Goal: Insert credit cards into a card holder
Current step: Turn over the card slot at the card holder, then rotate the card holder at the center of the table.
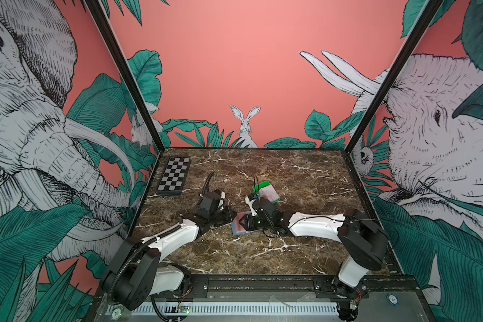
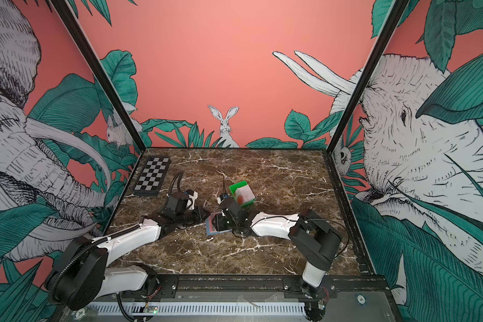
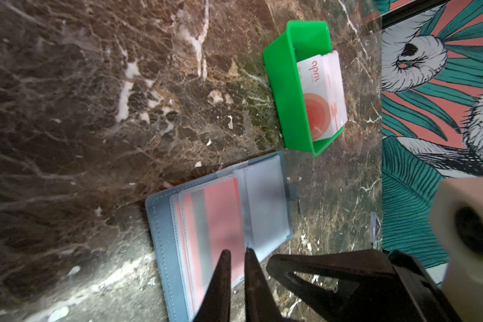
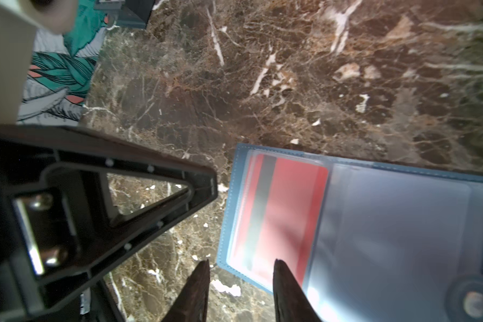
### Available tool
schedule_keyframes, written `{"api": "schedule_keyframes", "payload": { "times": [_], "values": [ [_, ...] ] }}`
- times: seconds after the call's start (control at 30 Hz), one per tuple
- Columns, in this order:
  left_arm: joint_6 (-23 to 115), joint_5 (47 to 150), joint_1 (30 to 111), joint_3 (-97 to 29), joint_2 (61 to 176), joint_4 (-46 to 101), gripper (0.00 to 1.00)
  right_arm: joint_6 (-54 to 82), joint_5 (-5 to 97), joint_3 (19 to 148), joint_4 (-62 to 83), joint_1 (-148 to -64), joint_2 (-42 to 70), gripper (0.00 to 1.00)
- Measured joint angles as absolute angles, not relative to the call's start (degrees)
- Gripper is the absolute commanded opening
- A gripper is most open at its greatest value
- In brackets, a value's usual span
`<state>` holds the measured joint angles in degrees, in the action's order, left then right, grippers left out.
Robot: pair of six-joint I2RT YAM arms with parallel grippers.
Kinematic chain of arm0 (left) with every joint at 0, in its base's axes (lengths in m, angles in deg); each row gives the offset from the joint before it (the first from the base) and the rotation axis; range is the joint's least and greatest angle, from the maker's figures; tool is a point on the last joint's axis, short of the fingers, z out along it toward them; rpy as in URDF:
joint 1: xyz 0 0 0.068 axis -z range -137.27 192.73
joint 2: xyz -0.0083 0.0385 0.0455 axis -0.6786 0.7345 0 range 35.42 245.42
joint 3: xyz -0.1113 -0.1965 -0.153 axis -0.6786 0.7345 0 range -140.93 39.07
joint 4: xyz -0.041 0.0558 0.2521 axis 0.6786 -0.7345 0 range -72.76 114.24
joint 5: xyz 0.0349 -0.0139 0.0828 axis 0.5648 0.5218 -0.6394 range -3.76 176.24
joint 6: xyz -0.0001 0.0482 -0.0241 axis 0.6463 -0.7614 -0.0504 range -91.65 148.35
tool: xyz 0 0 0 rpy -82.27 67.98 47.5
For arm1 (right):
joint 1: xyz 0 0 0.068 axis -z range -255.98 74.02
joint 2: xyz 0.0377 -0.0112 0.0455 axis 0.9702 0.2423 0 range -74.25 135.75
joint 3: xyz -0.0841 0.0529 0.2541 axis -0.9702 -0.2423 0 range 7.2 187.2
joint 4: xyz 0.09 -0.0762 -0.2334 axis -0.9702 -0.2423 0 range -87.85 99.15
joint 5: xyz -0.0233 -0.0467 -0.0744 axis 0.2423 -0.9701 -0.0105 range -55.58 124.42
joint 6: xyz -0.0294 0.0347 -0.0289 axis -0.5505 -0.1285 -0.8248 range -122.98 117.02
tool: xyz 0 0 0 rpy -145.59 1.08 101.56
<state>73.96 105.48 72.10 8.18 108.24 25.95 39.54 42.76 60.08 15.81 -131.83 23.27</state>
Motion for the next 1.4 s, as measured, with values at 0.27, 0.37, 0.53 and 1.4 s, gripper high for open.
{"api": "schedule_keyframes", "payload": {
  "times": [0.27,0.37,0.53,1.4],
  "values": [
    [71.29,105.4,72.08,9.14,107.32,21.58,0.27,36.13,37.65,58.95,8.34,-129.97,16.8,0.41],
    [70.5,104.76,72.08,9.16,107.25,19.79,0.3,35.83,37.8,56.7,7.88,-126.0,11.75,0.43],
    [69.67,104.61,72.08,9.12,110.01,19.5,0.31,35.08,37.82,56.04,5.97,-119.9,8.53,0.63],
    [70.33,105.66,73.23,3.81,122.44,28.51,0.31,28.24,37.06,57.94,-2.09,-111.83,8.6,0.63]
  ]
}}
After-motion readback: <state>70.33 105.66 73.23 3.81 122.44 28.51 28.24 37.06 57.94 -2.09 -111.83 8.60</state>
